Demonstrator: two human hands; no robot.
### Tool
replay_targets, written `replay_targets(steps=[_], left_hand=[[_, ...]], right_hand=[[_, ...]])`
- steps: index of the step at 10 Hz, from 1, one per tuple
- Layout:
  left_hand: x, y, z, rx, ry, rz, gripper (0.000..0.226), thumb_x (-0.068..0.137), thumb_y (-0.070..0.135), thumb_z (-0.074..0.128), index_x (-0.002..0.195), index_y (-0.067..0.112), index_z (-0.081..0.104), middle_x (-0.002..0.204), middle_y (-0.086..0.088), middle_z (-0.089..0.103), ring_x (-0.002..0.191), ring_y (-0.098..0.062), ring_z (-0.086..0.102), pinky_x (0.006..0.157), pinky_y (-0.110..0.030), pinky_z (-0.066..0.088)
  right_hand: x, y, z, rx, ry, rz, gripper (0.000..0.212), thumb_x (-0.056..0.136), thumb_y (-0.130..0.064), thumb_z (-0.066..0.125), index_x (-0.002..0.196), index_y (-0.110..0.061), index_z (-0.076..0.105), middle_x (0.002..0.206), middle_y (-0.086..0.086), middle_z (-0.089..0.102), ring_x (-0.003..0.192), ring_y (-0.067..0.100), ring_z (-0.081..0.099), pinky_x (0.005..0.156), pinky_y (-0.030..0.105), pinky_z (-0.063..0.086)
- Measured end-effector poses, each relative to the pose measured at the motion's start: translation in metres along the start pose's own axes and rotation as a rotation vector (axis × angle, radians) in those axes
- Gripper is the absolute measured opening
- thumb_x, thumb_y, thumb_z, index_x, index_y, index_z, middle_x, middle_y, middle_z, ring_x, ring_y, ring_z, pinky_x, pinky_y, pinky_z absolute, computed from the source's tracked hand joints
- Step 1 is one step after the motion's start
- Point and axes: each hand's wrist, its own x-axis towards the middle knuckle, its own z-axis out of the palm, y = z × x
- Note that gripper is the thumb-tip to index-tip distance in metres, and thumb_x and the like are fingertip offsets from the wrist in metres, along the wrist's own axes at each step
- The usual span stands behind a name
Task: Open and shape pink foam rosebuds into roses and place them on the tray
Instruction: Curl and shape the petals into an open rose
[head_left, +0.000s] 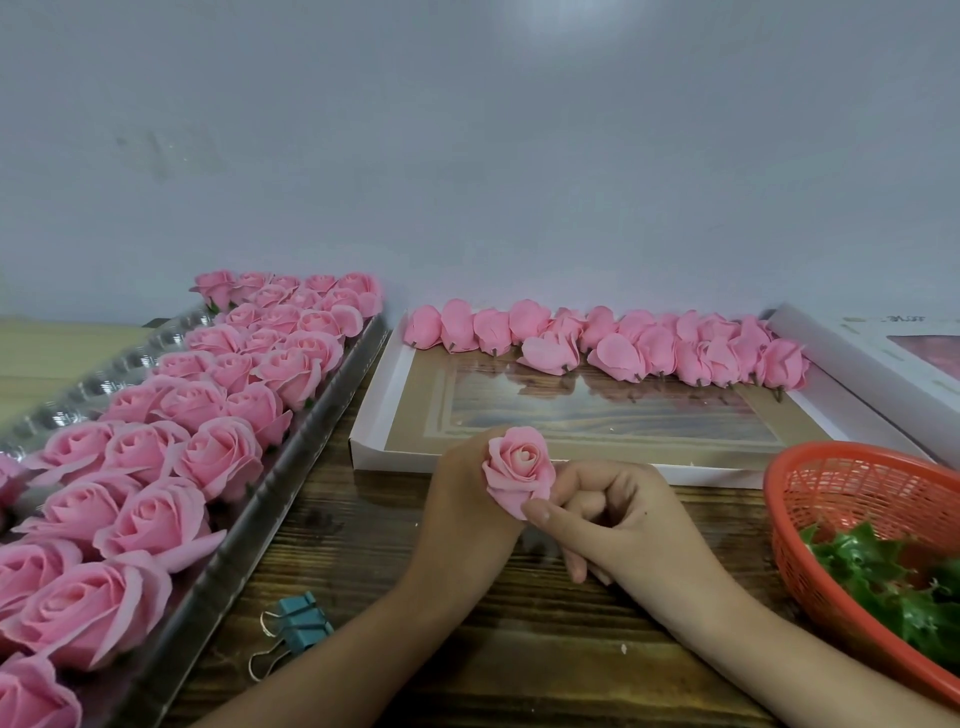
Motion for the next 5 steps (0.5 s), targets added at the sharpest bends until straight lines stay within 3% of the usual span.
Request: replay_targets(steps=[1, 2, 3, 4, 5], left_hand=[[0.003, -0.0074, -0.0006, 0.002, -0.002, -0.001, 0.047, 0.072, -0.011, 0.065, 0.067, 0.033, 0.05, 0.057, 0.022, 0.061, 0.062, 0.01, 0.058, 0.054, -0.007, 0.046], [0.0076, -0.0067, 0.0029, 0.034, -0.123, 0.038, 0.037, 0.083, 0.006, 0.064, 0.056, 0.027, 0.053, 0.054, 0.006, 0.057, 0.058, -0.009, 0.058, 0.059, -0.025, 0.051], [0.0044, -0.0039, 0.0038, 0.046, -0.047, 0.013, 0.036, 0.076, -0.003, 0.067, 0.066, 0.03, 0.056, 0.061, 0.013, 0.063, 0.064, -0.003, 0.061, 0.062, -0.019, 0.054], [0.0002, -0.0067, 0.0023, -0.012, 0.015, 0.029, 0.048, 0.069, -0.009, 0.067, 0.074, 0.036, 0.055, 0.065, 0.023, 0.063, 0.067, 0.007, 0.059, 0.06, -0.008, 0.049], [0.0015, -0.0071, 0.0036, -0.009, 0.015, -0.012, 0.043, 0.069, -0.009, 0.067, 0.071, 0.033, 0.055, 0.063, 0.013, 0.061, 0.062, 0.006, 0.059, 0.058, -0.013, 0.05]], right_hand=[[-0.0002, 0.0, 0.001, 0.02, 0.033, -0.047, 0.016, 0.075, -0.025, 0.07, 0.072, -0.01, 0.066, 0.04, -0.001, 0.054, 0.035, 0.001, 0.041, 0.047, 0.008, 0.036], [0.0005, 0.0006, -0.0009, 0.076, 0.074, -0.051, 0.018, 0.077, -0.023, 0.069, 0.076, -0.006, 0.069, 0.04, 0.0, 0.054, 0.035, 0.0, 0.042, 0.046, 0.007, 0.037], [0.0002, 0.0009, -0.0019, 0.026, 0.033, -0.036, 0.019, 0.084, -0.029, 0.074, 0.066, -0.022, 0.073, 0.04, 0.001, 0.055, 0.033, 0.006, 0.035, 0.041, 0.014, 0.031], [0.0007, 0.0021, -0.002, 0.027, 0.021, -0.024, 0.014, 0.079, -0.028, 0.073, 0.067, -0.022, 0.074, 0.04, 0.001, 0.055, 0.032, 0.006, 0.032, 0.04, 0.016, 0.028], [0.0021, 0.0019, -0.002, 0.053, 0.023, -0.026, 0.012, 0.075, -0.025, 0.072, 0.066, -0.018, 0.072, 0.04, 0.0, 0.054, 0.032, 0.003, 0.036, 0.041, 0.014, 0.03]])
